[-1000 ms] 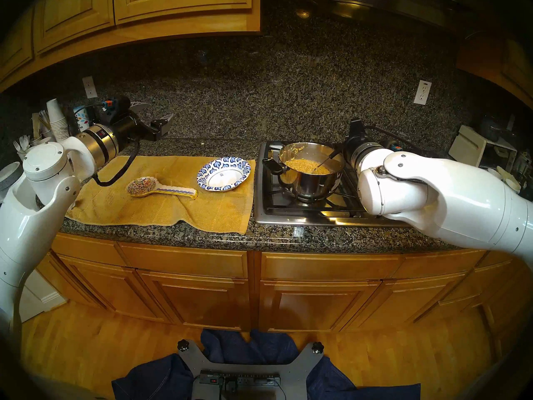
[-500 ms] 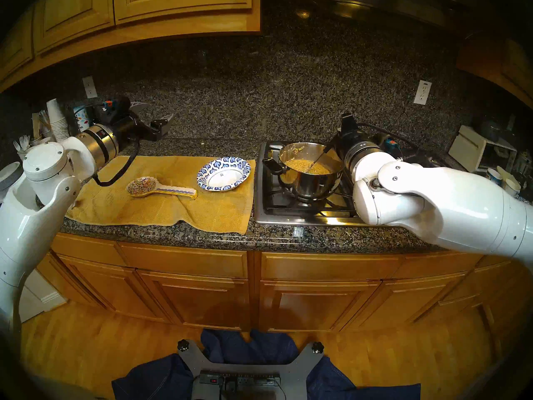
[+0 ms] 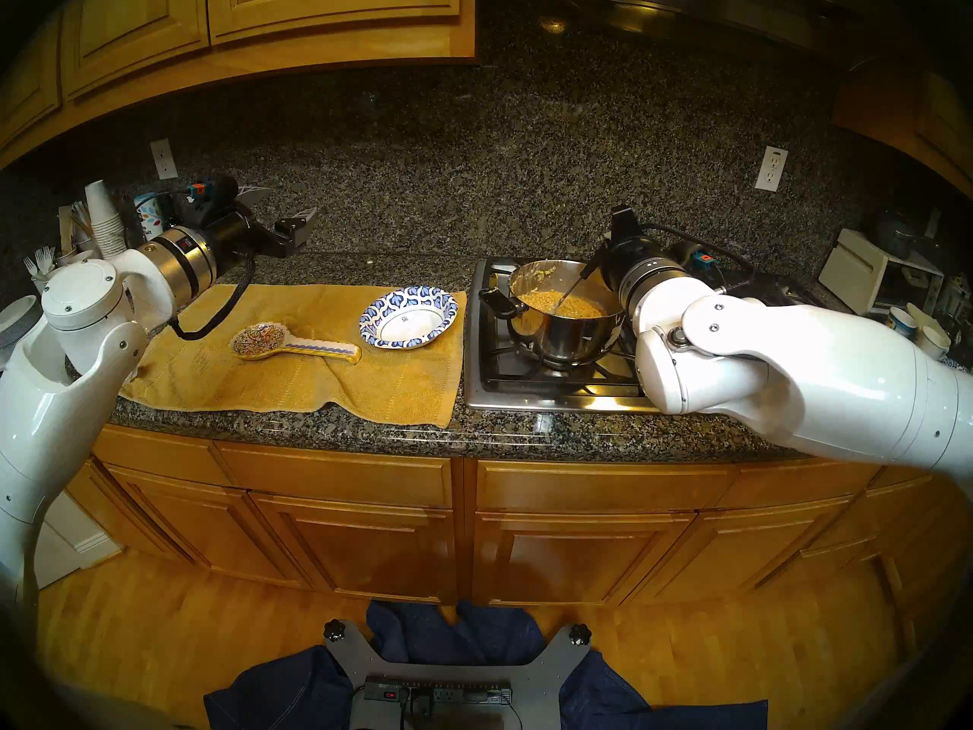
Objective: Scoop oatmeal into bowl
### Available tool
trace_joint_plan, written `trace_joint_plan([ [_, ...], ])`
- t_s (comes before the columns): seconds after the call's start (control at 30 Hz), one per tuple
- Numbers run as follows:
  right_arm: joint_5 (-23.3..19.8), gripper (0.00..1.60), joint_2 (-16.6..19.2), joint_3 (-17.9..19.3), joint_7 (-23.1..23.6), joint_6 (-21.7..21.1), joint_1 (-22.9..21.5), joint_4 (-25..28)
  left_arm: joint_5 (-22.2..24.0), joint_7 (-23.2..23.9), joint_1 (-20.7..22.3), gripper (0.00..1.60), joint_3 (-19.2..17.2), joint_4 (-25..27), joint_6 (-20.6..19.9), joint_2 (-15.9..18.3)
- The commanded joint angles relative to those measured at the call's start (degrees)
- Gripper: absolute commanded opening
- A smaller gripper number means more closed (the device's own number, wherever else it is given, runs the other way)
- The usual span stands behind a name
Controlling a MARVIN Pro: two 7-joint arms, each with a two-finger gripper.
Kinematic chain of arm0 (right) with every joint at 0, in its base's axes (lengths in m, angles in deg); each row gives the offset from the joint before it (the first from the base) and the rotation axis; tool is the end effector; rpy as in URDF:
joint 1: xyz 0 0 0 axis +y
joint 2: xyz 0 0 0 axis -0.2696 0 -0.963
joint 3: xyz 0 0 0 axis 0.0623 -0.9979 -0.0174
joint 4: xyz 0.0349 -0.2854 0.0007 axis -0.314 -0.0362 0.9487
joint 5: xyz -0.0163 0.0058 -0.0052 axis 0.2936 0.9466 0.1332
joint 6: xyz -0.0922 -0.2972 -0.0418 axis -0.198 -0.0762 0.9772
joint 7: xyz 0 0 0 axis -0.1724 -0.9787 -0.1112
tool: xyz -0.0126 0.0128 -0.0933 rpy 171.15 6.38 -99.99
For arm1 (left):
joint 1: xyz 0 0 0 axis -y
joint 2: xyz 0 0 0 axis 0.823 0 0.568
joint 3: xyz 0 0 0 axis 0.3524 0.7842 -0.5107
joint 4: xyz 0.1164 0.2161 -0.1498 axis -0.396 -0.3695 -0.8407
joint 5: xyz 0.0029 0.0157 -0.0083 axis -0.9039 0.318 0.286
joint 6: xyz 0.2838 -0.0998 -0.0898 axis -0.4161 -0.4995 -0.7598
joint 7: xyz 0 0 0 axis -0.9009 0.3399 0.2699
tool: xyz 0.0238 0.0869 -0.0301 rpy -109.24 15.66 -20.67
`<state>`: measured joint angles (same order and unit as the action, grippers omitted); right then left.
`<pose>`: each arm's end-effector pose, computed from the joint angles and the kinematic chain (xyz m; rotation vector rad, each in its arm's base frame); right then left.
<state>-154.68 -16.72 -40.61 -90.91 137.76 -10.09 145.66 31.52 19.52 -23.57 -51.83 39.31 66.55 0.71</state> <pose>0.4030 -0.0234 -0.0709 -1.5266 1.1048 -1.4561 0.4107 0.0929 -0.0382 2.0373 -0.6537 2.2908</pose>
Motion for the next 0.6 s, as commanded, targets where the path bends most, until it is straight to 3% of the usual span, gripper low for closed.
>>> trace_joint_plan([
  [0.0, -3.9, 0.00, 1.0, 4.9, 1.2, -0.1, -0.4, -0.6, -0.1, 0.1, 1.7, 1.60, -1.1, 0.9, 1.1, 0.1],
  [0.17, -7.9, 0.00, 2.4, 6.4, 1.7, -0.1, 0.3, -1.2, -0.1, 0.0, 1.7, 1.60, -1.1, 0.9, 1.1, 0.1],
  [0.4, -16.7, 0.00, 4.1, 9.1, 3.3, -0.1, 1.7, -2.5, 0.0, -0.1, 1.7, 1.60, -1.1, 0.9, 1.1, 0.2],
  [0.57, -17.5, 0.00, 4.8, 10.7, 4.1, -0.1, 2.3, -3.2, 0.1, -0.1, 1.7, 1.60, -1.0, 0.9, 1.1, 0.3],
])
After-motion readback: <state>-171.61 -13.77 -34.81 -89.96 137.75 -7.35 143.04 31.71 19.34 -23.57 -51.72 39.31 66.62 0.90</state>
